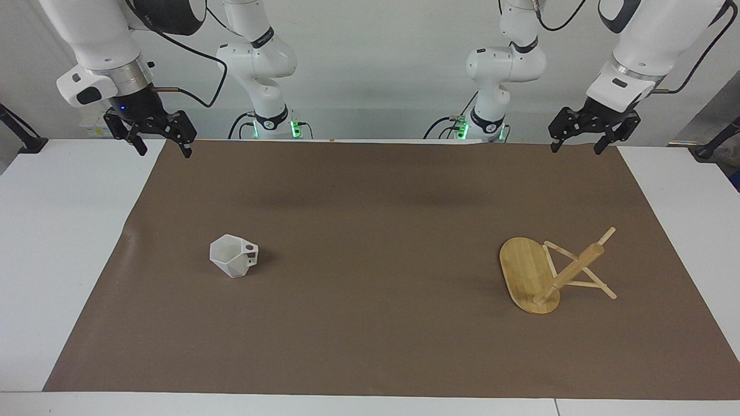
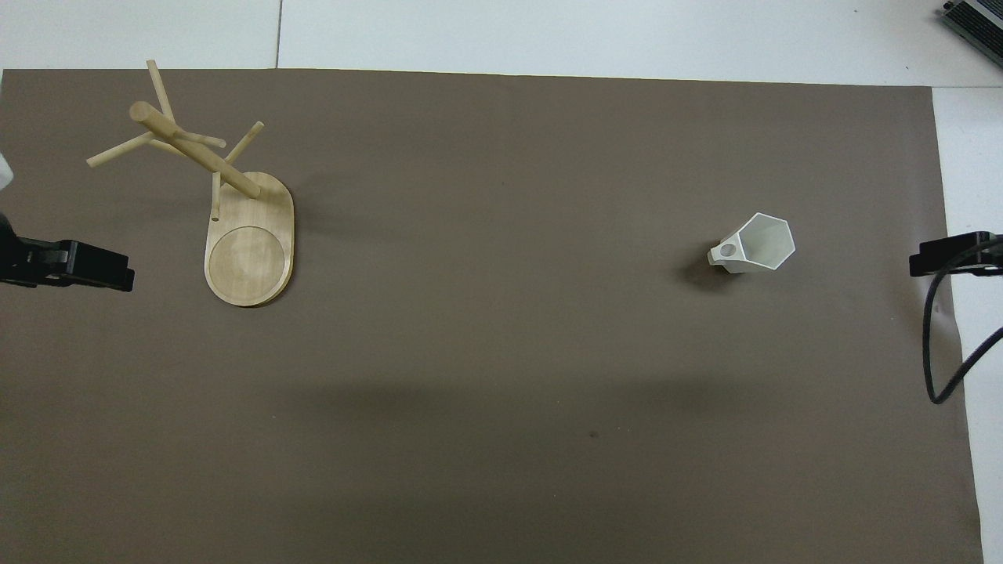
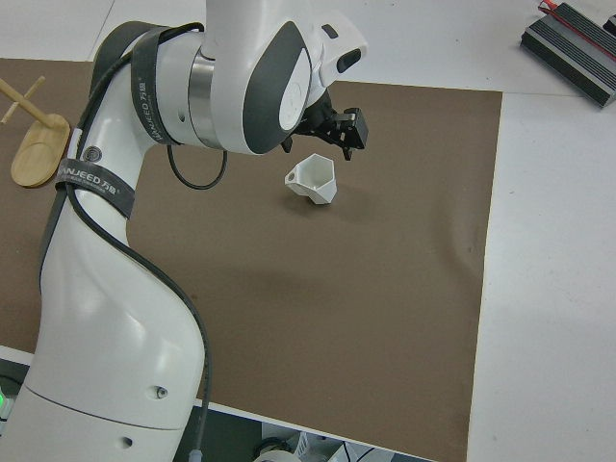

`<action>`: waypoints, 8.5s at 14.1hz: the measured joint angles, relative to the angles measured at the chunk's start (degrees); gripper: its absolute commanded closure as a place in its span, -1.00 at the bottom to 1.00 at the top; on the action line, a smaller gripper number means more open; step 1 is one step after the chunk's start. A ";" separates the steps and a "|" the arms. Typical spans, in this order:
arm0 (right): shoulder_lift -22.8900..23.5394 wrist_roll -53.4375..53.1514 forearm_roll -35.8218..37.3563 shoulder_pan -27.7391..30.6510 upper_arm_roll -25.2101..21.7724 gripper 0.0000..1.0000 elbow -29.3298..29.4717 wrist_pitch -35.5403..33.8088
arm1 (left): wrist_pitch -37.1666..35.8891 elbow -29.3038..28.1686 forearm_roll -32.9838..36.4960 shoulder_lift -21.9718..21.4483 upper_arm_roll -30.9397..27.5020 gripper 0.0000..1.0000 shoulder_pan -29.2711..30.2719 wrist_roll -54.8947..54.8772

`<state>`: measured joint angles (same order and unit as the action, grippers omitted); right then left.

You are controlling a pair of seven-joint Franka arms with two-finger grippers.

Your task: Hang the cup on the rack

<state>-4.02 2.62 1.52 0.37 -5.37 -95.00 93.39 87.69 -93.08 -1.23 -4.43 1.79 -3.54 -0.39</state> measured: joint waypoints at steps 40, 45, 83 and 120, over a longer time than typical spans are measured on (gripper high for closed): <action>-0.02 0.00 0.00 0.00 0.00 -1.00 0.00 0.00 | -0.02 0.00 0.00 0.00 0.00 -1.00 0.00 0.00; -0.02 0.00 0.00 0.00 0.00 -1.00 0.00 0.00 | -0.02 0.00 0.00 0.00 0.00 -1.00 0.00 0.00; -0.02 0.00 0.00 0.00 0.00 -1.00 -0.01 0.00 | -0.03 0.00 0.00 0.00 -0.02 -1.00 0.00 0.00; -0.50 0.13 -1.23 -0.79 1.51 -1.00 -0.03 -4.93 | -0.03 0.00 0.00 0.00 -0.03 -1.00 0.02 0.00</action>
<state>-4.52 2.76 0.30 -0.43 -3.86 -95.03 88.46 87.65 -93.08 -1.23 -4.43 1.77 -3.52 -0.39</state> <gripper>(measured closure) 0.000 0.000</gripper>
